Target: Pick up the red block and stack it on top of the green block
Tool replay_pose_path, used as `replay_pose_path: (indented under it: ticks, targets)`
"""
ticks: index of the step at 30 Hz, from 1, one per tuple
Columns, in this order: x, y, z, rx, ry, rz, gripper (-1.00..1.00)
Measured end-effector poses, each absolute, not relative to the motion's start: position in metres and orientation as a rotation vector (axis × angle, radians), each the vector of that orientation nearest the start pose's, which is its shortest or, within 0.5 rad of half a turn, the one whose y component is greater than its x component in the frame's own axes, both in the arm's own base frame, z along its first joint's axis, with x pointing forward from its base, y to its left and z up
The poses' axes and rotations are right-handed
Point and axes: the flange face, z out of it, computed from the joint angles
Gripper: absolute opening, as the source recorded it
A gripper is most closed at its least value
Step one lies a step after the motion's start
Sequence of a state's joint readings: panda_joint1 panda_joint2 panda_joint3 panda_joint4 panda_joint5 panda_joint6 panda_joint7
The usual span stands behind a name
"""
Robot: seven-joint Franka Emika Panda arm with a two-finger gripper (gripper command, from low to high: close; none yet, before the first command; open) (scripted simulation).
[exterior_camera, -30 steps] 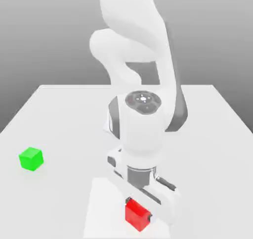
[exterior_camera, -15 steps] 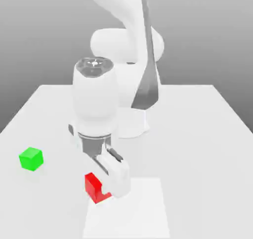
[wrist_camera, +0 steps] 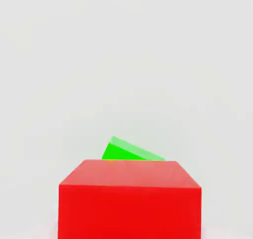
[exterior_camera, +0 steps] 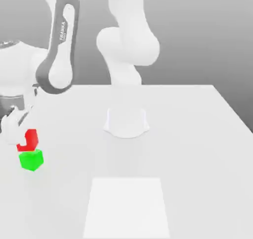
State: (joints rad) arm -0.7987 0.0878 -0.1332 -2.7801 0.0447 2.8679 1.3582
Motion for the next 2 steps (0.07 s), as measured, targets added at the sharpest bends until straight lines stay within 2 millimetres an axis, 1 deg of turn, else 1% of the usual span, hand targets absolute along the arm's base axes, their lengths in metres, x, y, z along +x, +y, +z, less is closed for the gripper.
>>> replay_pose_path:
  ticks: [2]
  targets:
    - [0.2241, -0.3084, 0.1865, -1.236, 2.887, -0.002, 1.00]
